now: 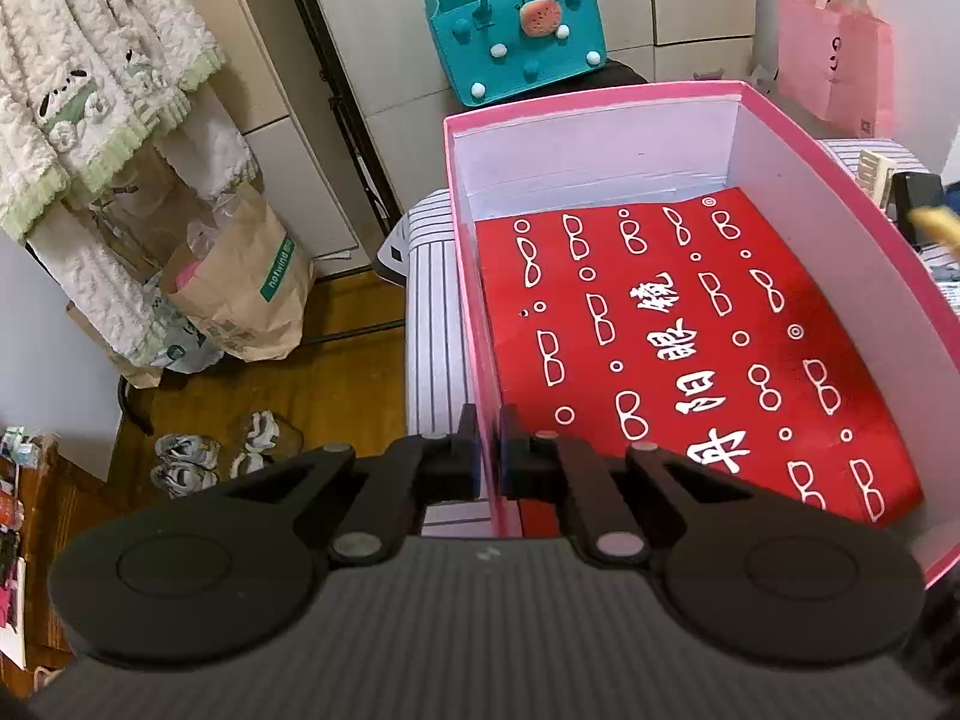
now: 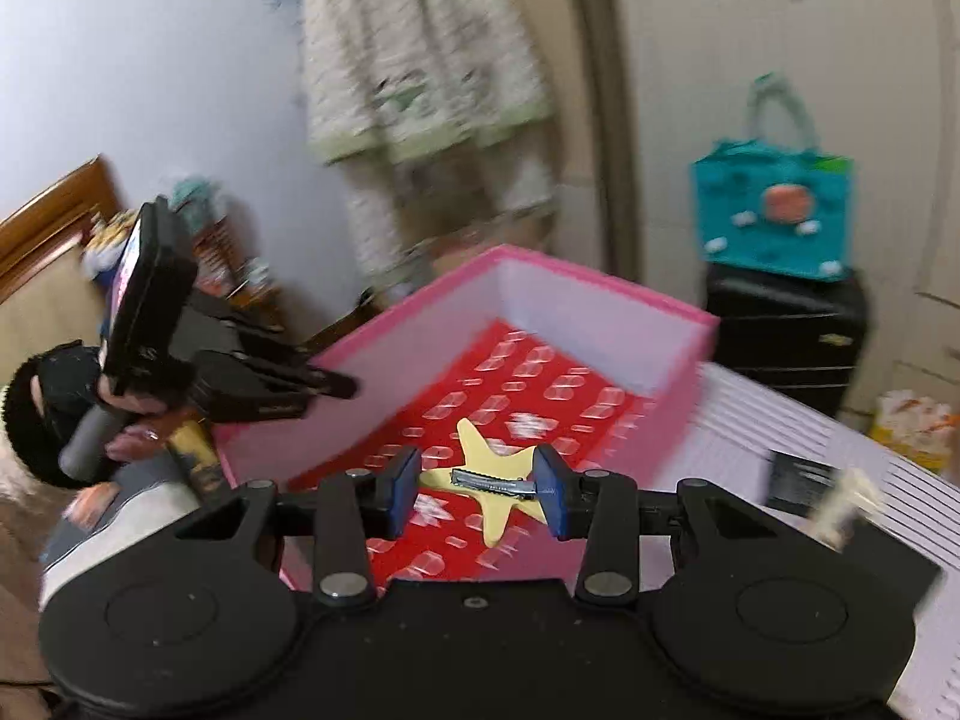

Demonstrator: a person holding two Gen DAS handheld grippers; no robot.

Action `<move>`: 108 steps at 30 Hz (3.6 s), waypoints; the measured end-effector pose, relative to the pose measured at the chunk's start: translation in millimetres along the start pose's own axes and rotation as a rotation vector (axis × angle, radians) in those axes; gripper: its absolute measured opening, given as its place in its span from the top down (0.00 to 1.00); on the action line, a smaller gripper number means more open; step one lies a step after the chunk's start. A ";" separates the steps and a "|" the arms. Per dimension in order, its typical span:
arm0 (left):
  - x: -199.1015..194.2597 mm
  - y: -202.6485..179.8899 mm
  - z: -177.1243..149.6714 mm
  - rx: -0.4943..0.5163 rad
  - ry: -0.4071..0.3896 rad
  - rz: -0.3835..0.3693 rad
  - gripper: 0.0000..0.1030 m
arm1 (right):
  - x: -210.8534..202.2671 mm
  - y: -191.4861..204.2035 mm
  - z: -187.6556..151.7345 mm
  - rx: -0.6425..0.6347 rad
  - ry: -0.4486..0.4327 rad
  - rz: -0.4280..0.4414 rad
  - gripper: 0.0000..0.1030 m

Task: Organize rigid objects
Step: 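Carry the star clip with the right tool into the pink box and release, then move the right tool to the beige speaker and grasp it, then carry the beige speaker with the right tool into the box beside the star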

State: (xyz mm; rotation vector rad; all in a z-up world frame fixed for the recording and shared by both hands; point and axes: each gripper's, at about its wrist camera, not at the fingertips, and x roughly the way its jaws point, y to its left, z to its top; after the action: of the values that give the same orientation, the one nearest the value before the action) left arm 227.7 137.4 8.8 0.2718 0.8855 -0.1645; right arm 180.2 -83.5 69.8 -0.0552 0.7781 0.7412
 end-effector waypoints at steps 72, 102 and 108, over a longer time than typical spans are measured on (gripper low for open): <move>8.0 1.1 17.5 -0.108 0.137 -0.032 0.97 | -80.6 -141.0 -159.9 0.246 0.109 -0.510 0.25; 17.6 8.5 26.0 -0.106 0.213 -0.069 0.96 | -79.3 -135.0 -133.9 0.276 0.091 -0.487 0.25; 20.3 11.7 28.7 -0.087 0.235 -0.098 0.95 | -89.3 -97.8 -74.8 0.199 0.022 -0.331 0.25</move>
State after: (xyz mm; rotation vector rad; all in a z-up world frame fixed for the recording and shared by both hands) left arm 264.6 139.3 12.2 0.1688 1.1375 -0.1865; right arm 152.6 -232.1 53.0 -0.0115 0.8350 0.3480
